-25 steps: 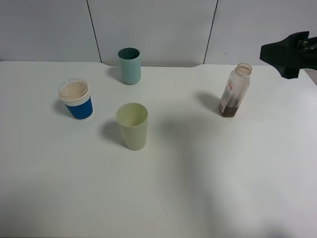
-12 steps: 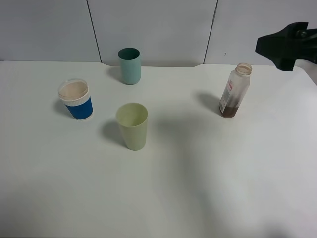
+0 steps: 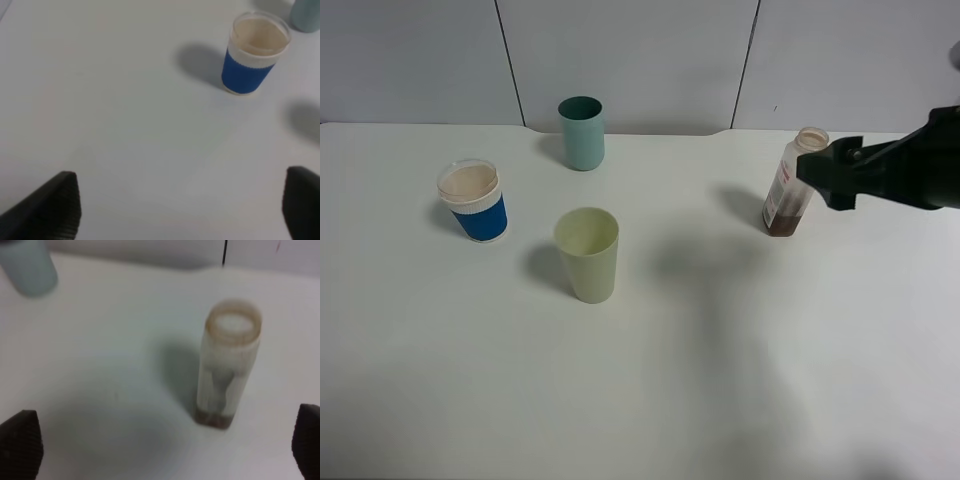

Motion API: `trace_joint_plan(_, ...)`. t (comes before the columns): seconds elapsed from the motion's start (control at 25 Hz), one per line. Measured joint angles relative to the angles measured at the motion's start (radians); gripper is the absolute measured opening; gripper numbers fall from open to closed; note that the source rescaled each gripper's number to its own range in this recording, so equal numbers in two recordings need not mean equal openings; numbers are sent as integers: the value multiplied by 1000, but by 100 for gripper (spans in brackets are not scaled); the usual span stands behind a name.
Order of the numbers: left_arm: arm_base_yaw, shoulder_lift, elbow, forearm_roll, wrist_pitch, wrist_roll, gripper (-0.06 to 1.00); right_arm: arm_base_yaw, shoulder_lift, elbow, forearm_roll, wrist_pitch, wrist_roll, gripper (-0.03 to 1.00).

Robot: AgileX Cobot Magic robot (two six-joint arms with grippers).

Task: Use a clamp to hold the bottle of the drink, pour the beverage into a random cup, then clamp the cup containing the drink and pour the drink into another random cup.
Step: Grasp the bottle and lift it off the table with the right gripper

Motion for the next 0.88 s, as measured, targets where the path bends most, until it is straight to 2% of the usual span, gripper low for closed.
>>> trace_joint_plan(0.32, 0, 0, 0, 0, 0, 0, 88, 0, 182, 3, -1, -41, 4, 100)
trace_joint_plan(0.88, 0, 0, 0, 0, 0, 0, 88, 0, 193, 3, -4, -40, -58, 100)
